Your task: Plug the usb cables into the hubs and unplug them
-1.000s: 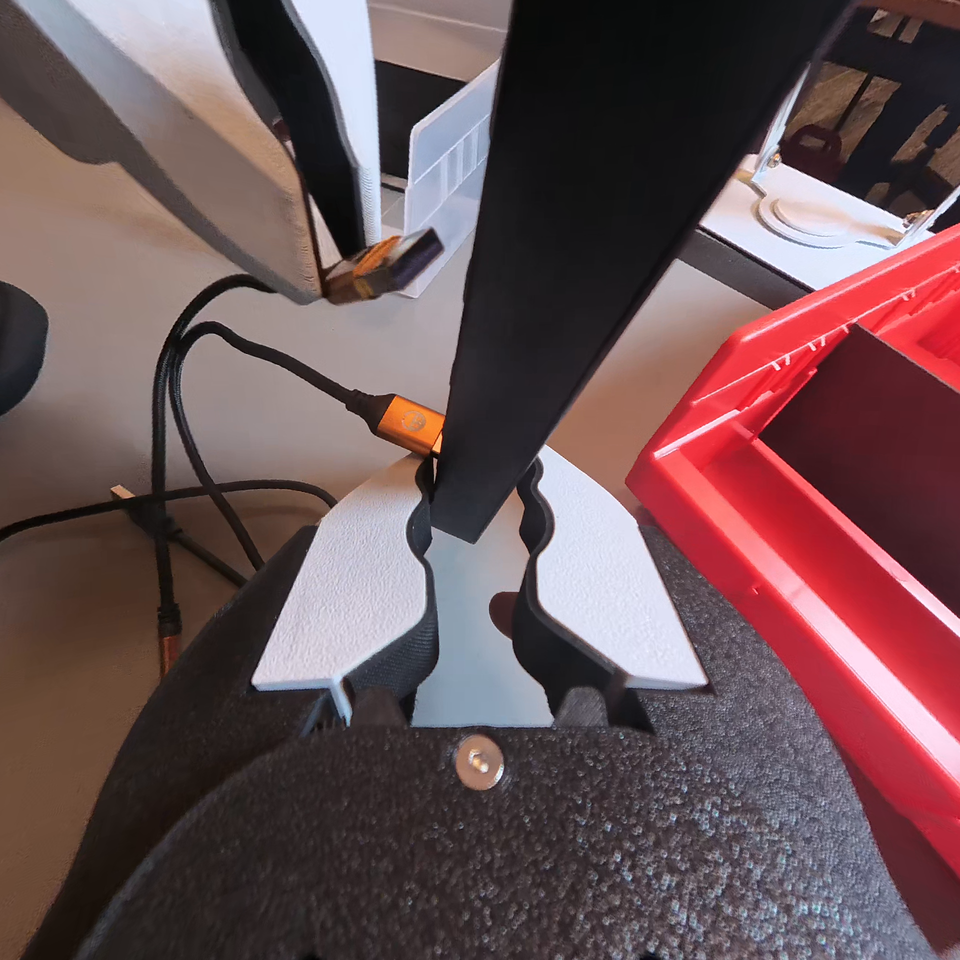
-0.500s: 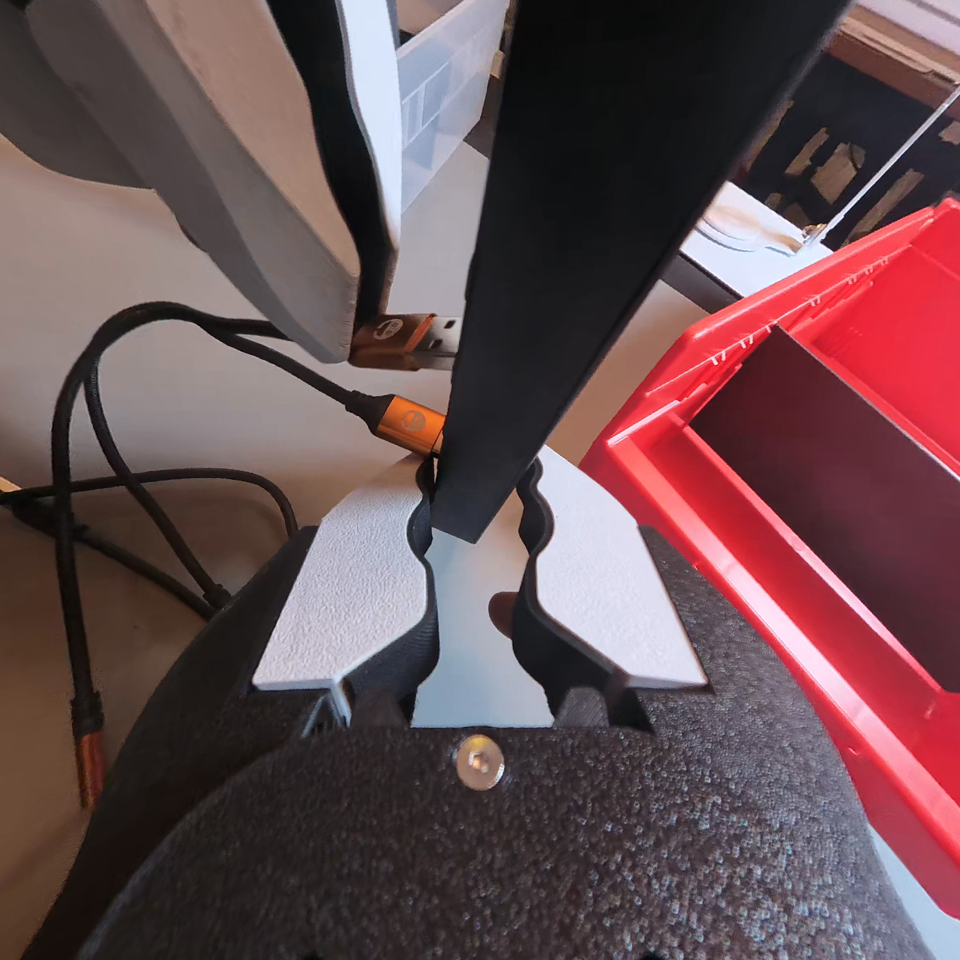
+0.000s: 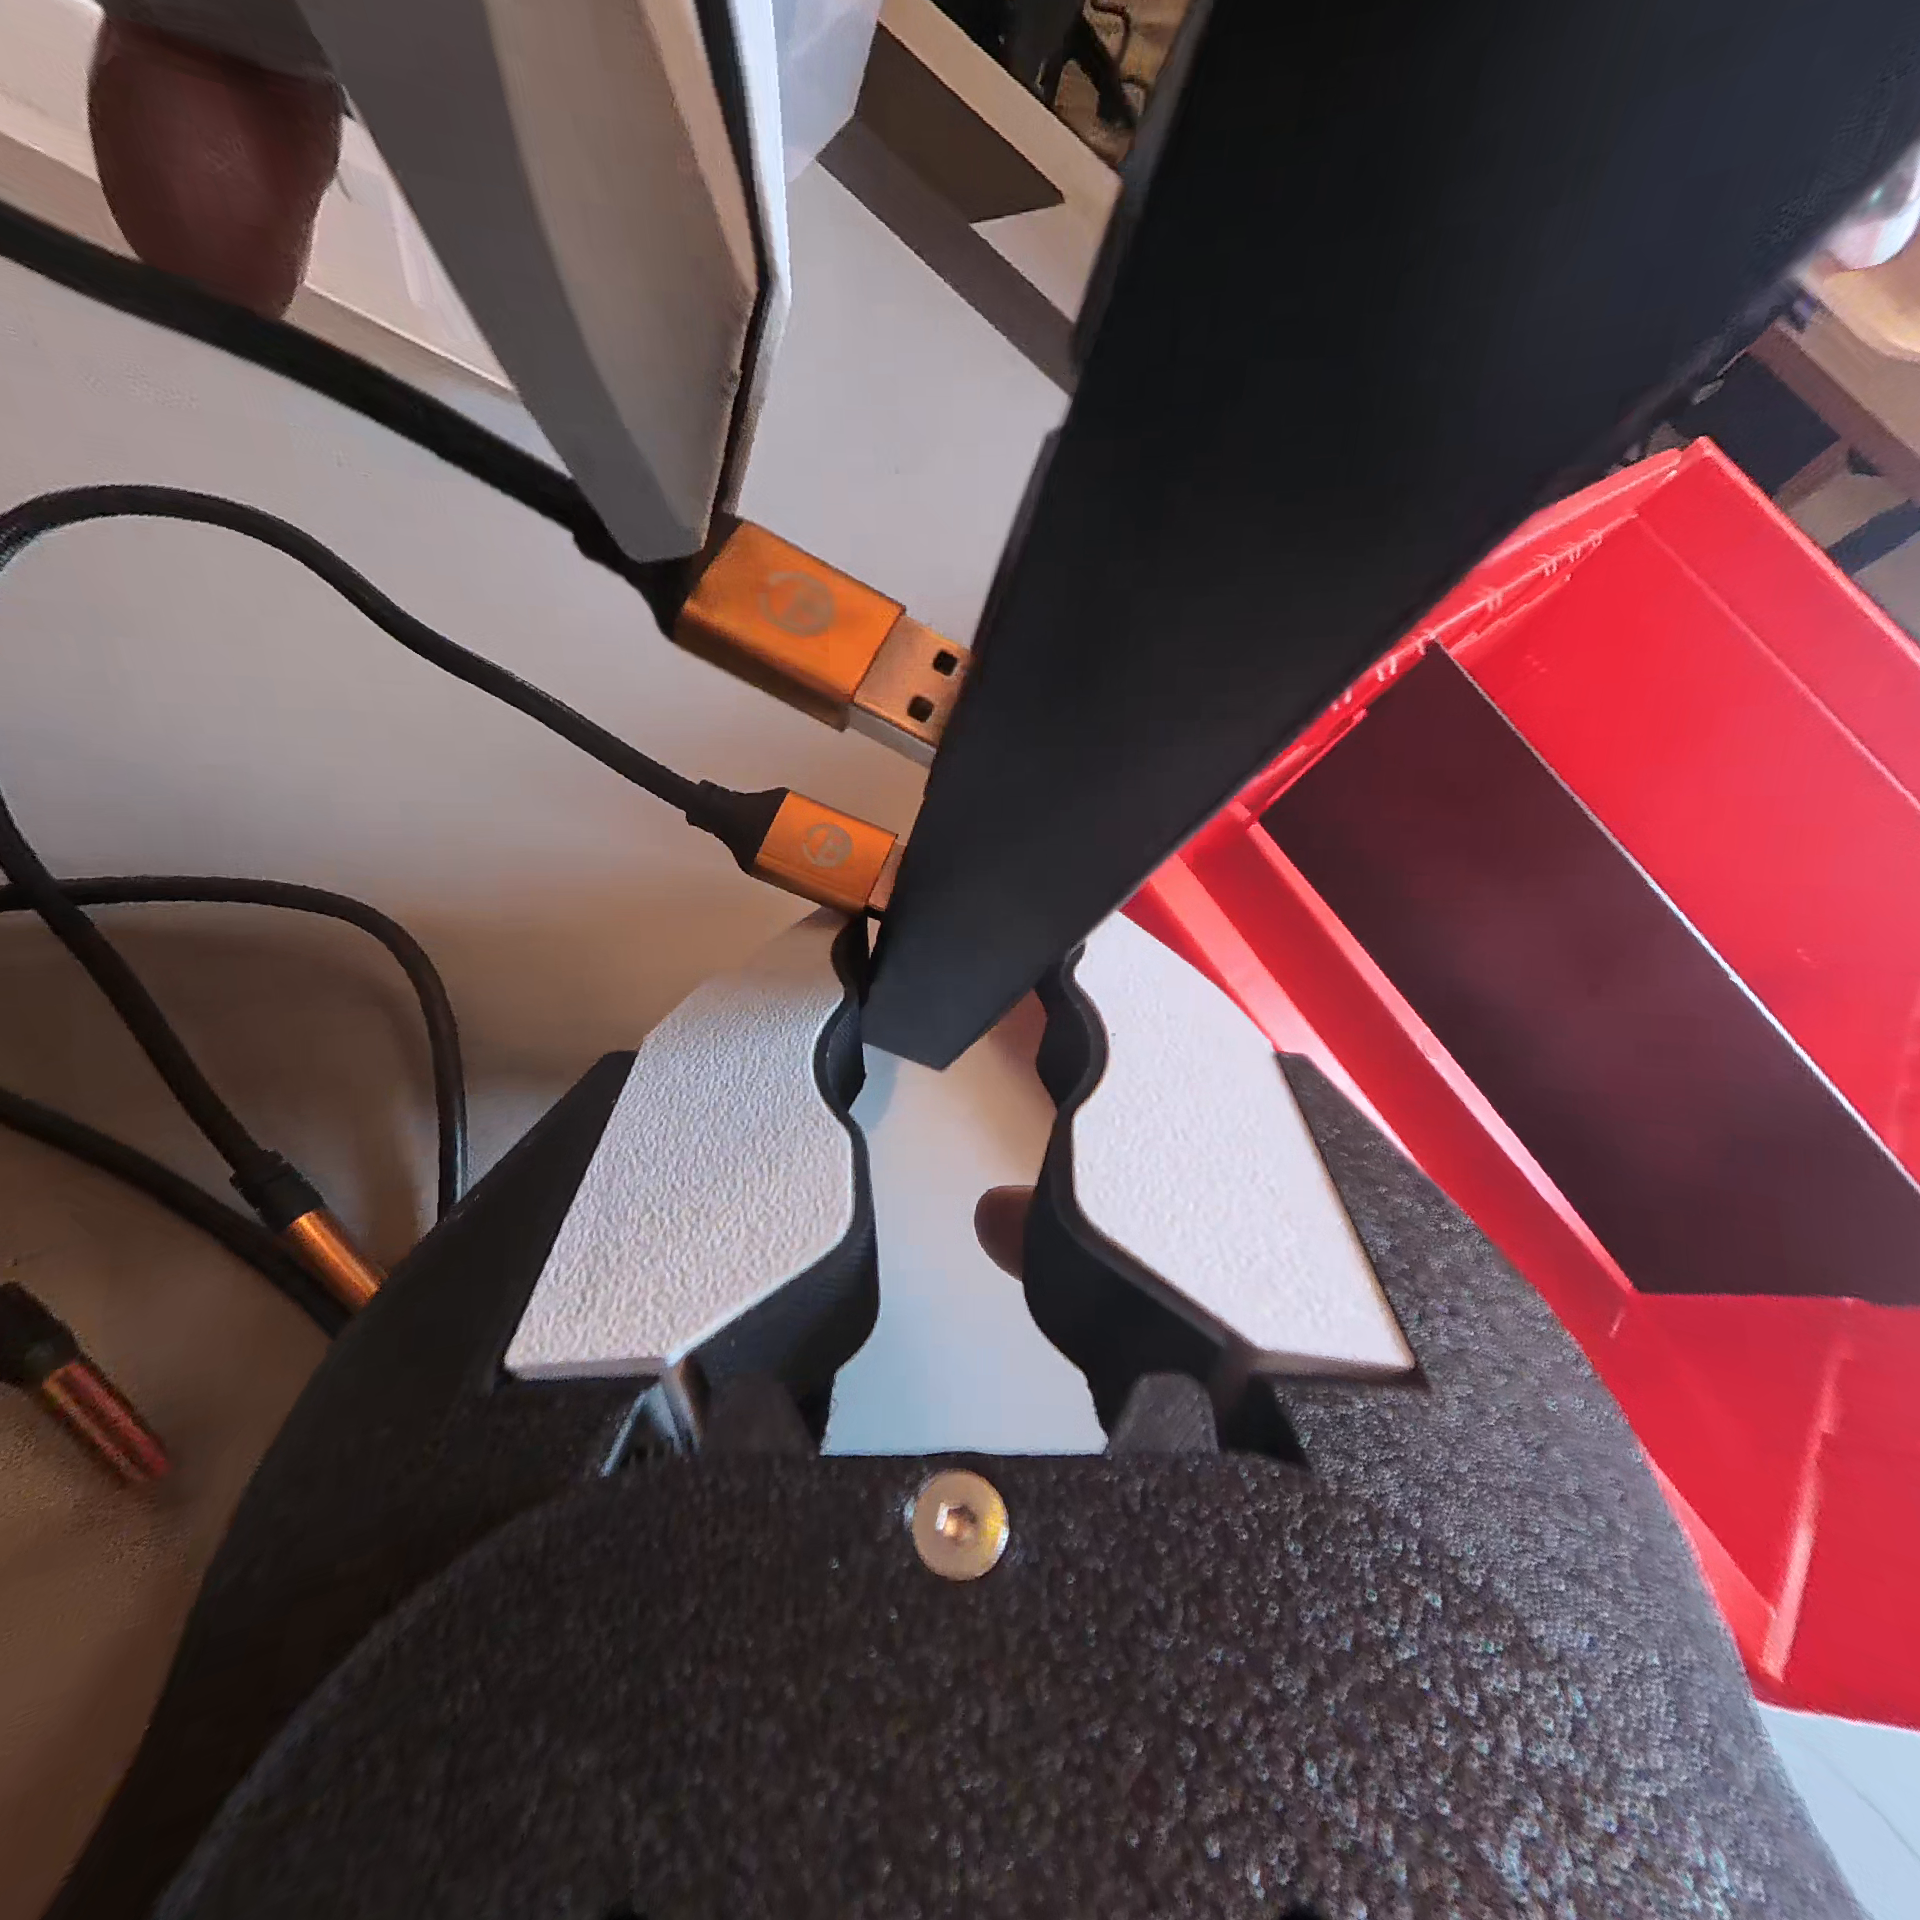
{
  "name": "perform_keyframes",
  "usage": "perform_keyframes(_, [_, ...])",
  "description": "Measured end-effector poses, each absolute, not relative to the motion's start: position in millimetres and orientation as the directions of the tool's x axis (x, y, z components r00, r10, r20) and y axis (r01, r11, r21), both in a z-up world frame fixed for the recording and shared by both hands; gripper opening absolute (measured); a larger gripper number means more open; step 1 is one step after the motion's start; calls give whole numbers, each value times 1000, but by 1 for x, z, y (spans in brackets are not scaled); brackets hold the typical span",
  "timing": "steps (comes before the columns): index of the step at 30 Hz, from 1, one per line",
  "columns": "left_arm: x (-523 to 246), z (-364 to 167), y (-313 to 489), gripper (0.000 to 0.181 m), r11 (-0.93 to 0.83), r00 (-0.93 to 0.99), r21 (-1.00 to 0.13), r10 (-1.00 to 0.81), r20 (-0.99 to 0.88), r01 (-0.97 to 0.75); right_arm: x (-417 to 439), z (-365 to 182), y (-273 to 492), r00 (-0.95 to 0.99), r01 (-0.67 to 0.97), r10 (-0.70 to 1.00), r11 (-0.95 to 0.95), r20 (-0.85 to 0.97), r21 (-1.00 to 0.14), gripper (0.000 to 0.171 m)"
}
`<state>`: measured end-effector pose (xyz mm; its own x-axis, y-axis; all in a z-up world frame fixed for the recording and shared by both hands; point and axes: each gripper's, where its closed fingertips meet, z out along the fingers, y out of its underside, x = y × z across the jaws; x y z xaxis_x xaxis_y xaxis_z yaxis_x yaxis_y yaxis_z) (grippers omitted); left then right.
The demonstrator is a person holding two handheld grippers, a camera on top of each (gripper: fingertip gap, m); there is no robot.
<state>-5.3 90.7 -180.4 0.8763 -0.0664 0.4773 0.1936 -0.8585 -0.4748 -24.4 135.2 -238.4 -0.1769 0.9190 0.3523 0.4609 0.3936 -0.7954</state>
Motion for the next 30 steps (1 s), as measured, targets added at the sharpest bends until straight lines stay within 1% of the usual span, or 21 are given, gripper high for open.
perform_keyframes(6, [3, -182, 97, 3, -799, 793, -507, -63, 607, 324, -25, -236, 138, -148, 464, 918, 392, 367, -794, 31])
perform_keyframes(8, [4, -165, 104, 0, -730, 724, -544, -97, 683, 415, -24, -238, 131, -183, 459, 925, 381, 333, -803, 30])
perform_keyframes(9, [4, -158, 106, 0, -718, 703, -542, -104, 703, 437, -24, -239, 125, -201, 457, 925, 381, 323, -804, 29])
perform_keyframes(11, [9, -161, 105, 0, -731, 753, -580, -140, 643, 360, -25, -238, 117, -210, 449, 937, 345, 278, -825, 30])
perform_keyframes(13, [5, -151, 106, 0, -692, 773, -625, -153, 616, 361, -25, -232, 116, -216, 438, 957, 272, 193, -857, 29])
perform_keyframes(15, [-8, -139, 103, 0, -635, 817, -694, -165, 552, 341, -24, -227, 121, -208, 429, 966, 234, 157, -872, 28])
perform_keyframes(16, [-12, -136, 101, 2, -616, 843, -722, -168, 511, 315, -23, -225, 123, -202, 425, 968, 222, 147, -878, 27])
perform_keyframes(17, [-13, -135, 97, 9, -612, 853, -734, -177, 490, 295, -23, -223, 125, -198, 421, 971, 208, 134, -883, 27])
perform_keyframes(19, [-8, -144, 88, 26, -657, 846, -703, -185, 499, 271, -23, -221, 125, -204, 415, 975, 170, 91, -894, 27])
perform_keyframes(21, [-2, -160, 83, 33, -688, 826, -672, -189, 531, 274, -23, -220, 123, -210, 412, 975, 152, 69, -898, 27])
perform_keyframes(22, [4, -164, 82, 33, -694, 790, -656, -207, 577, 297, -23, -221, 123, -209, 412, 975, 158, 76, -897, 27])
perform_keyframes(24, [14, -166, 81, 30, -700, 714, -619, -223, 664, 357, -23, -220, 123, -207, 409, 973, 179, 100, -895, 27])
perform_keyframes(25, [15, -165, 82, 25, -690, 693, -616, -229, 684, 380, -22, -220, 123, -208, 405, 972, 188, 111, -895, 27])
perform_keyframes(27, [13, -164, 87, 9, -666, 673, -616, -226, 704, 421, -22, -219, 121, -211, 397, 969, 205, 128, -895, 27])
perform_keyframes(30, [13, -163, 88, 7, -663, 644, -604, -233, 728, 443, -22, -215, 123, -210, 374, 962, 243, 174, -895, 27])
